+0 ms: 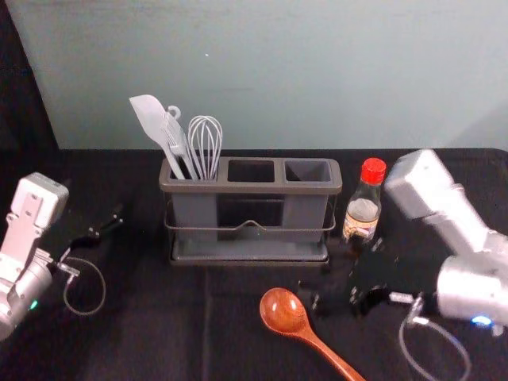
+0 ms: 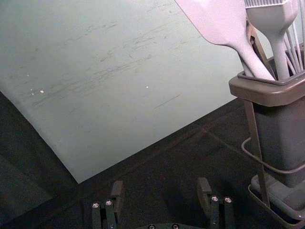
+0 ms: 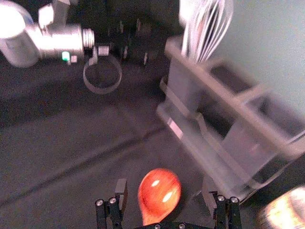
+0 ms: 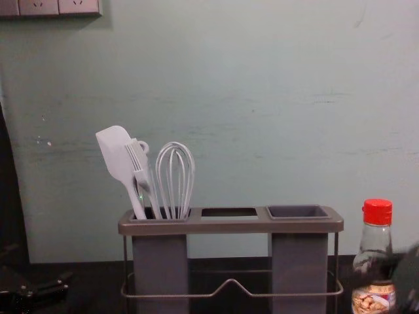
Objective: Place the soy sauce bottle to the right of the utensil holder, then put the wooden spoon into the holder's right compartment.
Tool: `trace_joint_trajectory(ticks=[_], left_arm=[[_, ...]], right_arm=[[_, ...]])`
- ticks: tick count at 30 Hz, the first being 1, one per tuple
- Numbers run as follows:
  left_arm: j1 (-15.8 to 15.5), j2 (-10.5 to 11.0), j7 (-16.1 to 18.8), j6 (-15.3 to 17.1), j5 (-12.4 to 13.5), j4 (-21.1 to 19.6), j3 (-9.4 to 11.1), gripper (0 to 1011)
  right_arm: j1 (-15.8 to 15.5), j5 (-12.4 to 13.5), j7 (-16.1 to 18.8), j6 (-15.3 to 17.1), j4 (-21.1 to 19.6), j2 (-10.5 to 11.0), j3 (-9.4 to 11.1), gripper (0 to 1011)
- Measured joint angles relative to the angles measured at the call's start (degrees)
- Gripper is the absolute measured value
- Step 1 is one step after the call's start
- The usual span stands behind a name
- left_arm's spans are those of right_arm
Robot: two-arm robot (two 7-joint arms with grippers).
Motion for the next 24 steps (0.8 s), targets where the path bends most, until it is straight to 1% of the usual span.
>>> trace_joint_trajectory(ticks=[1, 2, 3, 4, 5, 6, 7, 8, 9, 10, 11, 13, 16, 17, 19, 22, 24], left_arm=[[0.0, 0.0, 0.0, 0.0, 0.0, 0.0, 0.0, 1012], [0.0, 0.0, 0.0, 0.0, 0.0, 0.0, 0.0, 1012], [0.0, 0.0, 0.0, 0.0, 0.0, 0.0, 0.0, 1012], [0.0, 0.0, 0.0, 0.0, 0.0, 0.0, 0.0, 1012], [0.0, 0.0, 0.0, 0.0, 0.0, 0.0, 0.0, 1011], [0.0, 0.0, 0.0, 0.0, 0.0, 0.0, 0.0, 1012], [0.0, 0.0, 0.0, 0.0, 0.0, 0.0, 0.0, 1011], [0.0, 0.0, 0.0, 0.0, 0.0, 0.0, 0.0, 1011], [0.0, 0.0, 0.0, 0.0, 0.0, 0.0, 0.0, 1011], [0.0, 0.0, 0.0, 0.0, 0.0, 0.0, 0.0, 1011], [0.0, 0.0, 0.0, 0.0, 0.0, 0.0, 0.0, 1012], [0.0, 0.0, 0.0, 0.0, 0.0, 0.0, 0.0, 1012], [0.0, 0.0, 0.0, 0.0, 0.0, 0.0, 0.0, 1012], [0.0, 0.0, 0.0, 0.0, 0.0, 0.0, 0.0, 1012], [0.0, 0.0, 0.0, 0.0, 0.0, 0.0, 0.0, 1011], [0.0, 0.0, 0.0, 0.0, 0.0, 0.0, 0.0, 1011], [0.0, 0.0, 0.0, 0.0, 0.0, 0.0, 0.0, 1011]], right_arm=[[0.0, 0.0, 0.0, 0.0, 0.0, 0.0, 0.0, 1004], [1.61, -0.07, 0.06, 3.52, 0.69, -0.71, -1.73, 1004], [2.51, -0.12, 0.07, 5.16, 1.15, -1.16, -2.67, 1004], [3.86, -0.41, 0.07, 7.93, 1.93, -1.89, -4.19, 1004], [4.69, -0.63, 0.02, 9.43, 2.4, -2.37, -5.12, 1004], [6.05, -1.2, -0.07, 11.78, 3.23, -3.25, -6.8, 1004], [6.05, -1.2, -0.07, 11.78, 3.23, -3.25, -6.8, 1004], [7.19, -1.81, -0.27, 13.53, 4.08, -4.0, -8.19, 1004], [7.73, -2.22, -0.39, 14.56, 4.5, -4.44, -8.89, 1004], [8.7, -2.91, -0.64, 15.92, 5.29, -5.25, -10.1, 1004], [8.7, -2.91, -0.64, 15.92, 5.29, -5.25, -10.1, 1004], [10.22, -4.46, -1.11, 18.17, 6.73, -6.73, -11.91, 1004], [10.98, -5.44, -1.37, 19.35, 7.73, -7.71, -12.6, 1004], [11.45, -5.89, -1.53, 19.95, 8.52, -8.42, -12.83, 1004], [11.88, -6.18, -1.55, 20.35, 9.32, -9.07, -12.97, 1004], [12.93, -6.77, -1.29, 21.13, 11.9, -10.75, -13.32, 1004], [13.35, -6.92, -1.08, 21.27, 12.97, -11.41, -13.46, 1004]])
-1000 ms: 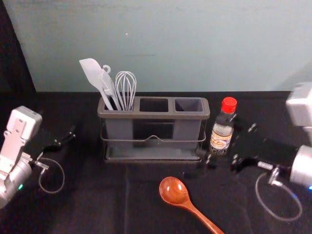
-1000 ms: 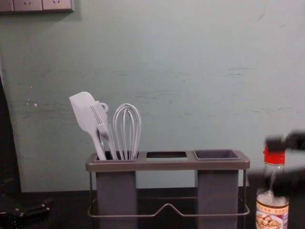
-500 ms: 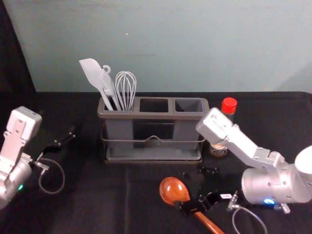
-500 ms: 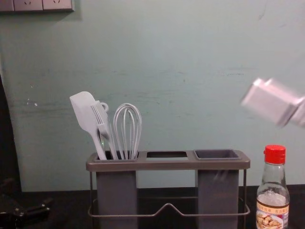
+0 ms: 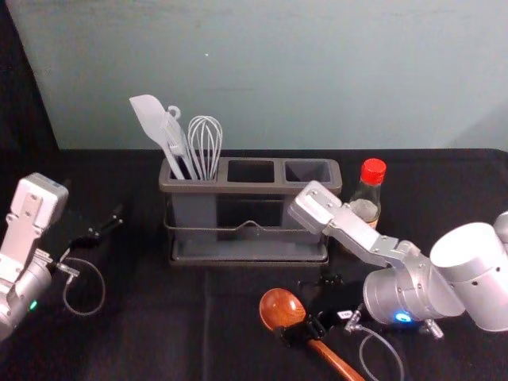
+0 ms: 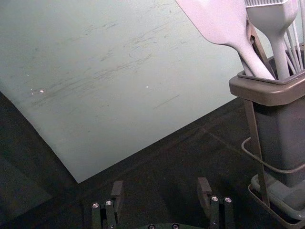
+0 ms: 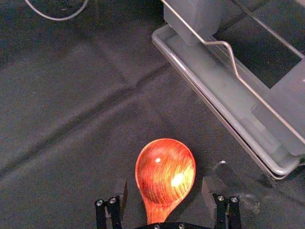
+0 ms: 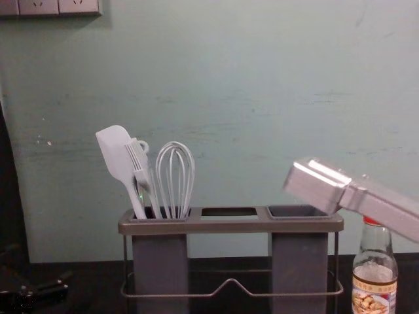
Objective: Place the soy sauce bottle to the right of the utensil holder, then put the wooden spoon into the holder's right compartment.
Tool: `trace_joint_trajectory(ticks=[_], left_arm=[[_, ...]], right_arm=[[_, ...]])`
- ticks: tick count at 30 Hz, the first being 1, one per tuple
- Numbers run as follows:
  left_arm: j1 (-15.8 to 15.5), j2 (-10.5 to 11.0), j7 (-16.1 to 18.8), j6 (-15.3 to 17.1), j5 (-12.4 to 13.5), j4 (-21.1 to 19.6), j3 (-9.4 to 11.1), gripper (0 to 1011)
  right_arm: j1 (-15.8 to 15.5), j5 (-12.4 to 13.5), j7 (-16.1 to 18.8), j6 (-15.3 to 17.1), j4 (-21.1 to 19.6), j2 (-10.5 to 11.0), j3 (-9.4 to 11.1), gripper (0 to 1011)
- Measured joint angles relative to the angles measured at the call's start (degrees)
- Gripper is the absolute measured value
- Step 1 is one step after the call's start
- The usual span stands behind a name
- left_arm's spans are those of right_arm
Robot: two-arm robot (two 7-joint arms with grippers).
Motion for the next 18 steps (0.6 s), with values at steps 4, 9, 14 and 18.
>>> trace_joint_trajectory(ticks=[4, 9, 14, 18], left_arm=[[0.0, 0.0, 0.0, 0.0, 0.0, 0.0, 0.0, 1011], [0.0, 0.0, 0.0, 0.0, 0.0, 0.0, 0.0, 1011], [0.0, 0.0, 0.0, 0.0, 0.0, 0.0, 0.0, 1011], [0.0, 0.0, 0.0, 0.0, 0.0, 0.0, 0.0, 1011]], right_arm=[[0.88, -0.51, 0.66, 0.05, 2.2, -1.44, -0.33, 1004], [1.87, -1.46, 1.21, 0.01, 4.17, -3.12, -0.76, 1004], [2.14, -2.51, 1.17, -0.28, 4.97, -4.06, -0.93, 1004], [2.04, -3.39, 1.13, -0.88, 5.61, -4.69, -0.88, 1004]])
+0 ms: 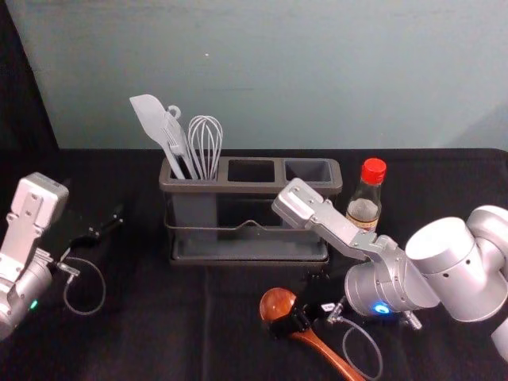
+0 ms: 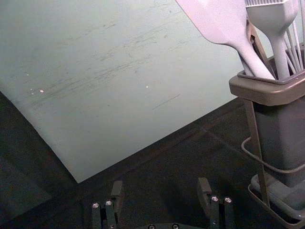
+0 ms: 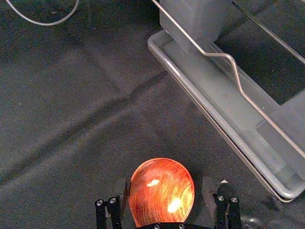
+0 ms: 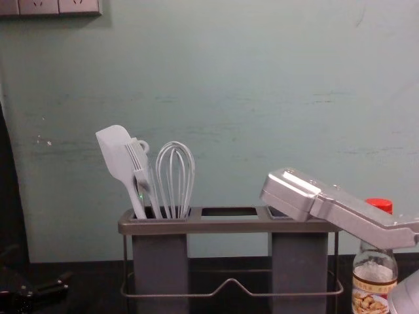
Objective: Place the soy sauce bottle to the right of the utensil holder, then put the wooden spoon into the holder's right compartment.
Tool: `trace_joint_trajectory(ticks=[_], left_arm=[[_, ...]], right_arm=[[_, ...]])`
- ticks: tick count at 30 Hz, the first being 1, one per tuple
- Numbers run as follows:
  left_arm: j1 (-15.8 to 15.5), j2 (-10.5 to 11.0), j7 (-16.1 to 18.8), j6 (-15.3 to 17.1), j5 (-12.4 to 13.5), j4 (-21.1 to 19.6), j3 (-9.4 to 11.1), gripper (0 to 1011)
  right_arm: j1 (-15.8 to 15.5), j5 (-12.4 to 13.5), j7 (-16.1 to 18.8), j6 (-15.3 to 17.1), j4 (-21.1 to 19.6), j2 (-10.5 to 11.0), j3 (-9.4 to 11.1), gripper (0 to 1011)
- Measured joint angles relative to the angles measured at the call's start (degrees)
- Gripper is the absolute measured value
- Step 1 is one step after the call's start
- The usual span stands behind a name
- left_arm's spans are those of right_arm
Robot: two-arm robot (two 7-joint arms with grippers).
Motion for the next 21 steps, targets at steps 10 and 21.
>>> trace_joint_trajectory(ticks=[10, 21], left_arm=[[0.0, 0.0, 0.0, 0.0, 0.0, 0.0, 0.0, 1011], [0.0, 0.0, 0.0, 0.0, 0.0, 0.0, 0.0, 1010]], right_arm=[[0.28, -1.68, 0.99, -1.44, 1.26, -0.83, -0.5, 1004], [0.65, -4.4, 1.33, -0.86, 2.17, -1.88, -1.3, 1004]])
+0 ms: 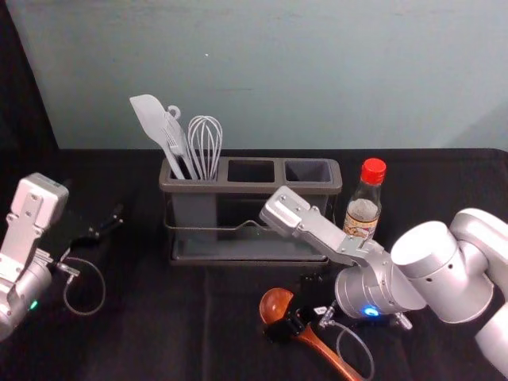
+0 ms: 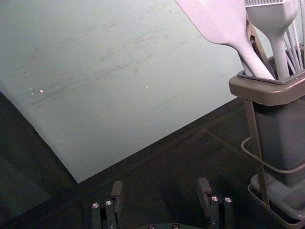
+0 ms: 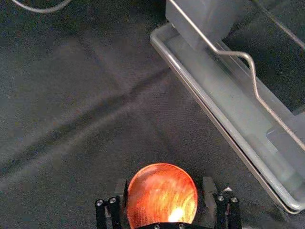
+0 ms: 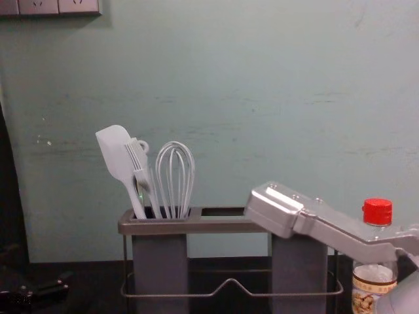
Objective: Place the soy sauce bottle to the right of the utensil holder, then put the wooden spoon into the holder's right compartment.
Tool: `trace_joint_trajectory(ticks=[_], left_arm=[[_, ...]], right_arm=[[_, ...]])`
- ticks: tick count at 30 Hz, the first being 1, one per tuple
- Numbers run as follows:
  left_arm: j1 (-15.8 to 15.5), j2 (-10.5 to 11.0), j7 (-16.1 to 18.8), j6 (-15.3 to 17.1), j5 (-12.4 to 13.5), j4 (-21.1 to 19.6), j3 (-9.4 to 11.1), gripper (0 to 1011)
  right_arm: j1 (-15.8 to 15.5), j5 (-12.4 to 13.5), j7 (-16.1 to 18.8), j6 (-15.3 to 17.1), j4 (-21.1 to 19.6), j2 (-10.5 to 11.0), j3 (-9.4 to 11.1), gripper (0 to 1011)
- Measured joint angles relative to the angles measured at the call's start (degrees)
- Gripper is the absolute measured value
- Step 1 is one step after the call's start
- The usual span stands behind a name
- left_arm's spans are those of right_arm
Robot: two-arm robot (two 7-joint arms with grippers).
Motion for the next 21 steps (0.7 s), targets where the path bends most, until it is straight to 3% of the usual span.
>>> trace_joint_trajectory(ticks=[21], left_arm=[[0.0, 0.0, 0.0, 0.0, 0.0, 0.0, 0.0, 1011]], right_arm=[[0.03, -0.16, -0.17, 0.19, 0.02, 0.0, -0.07, 990]])
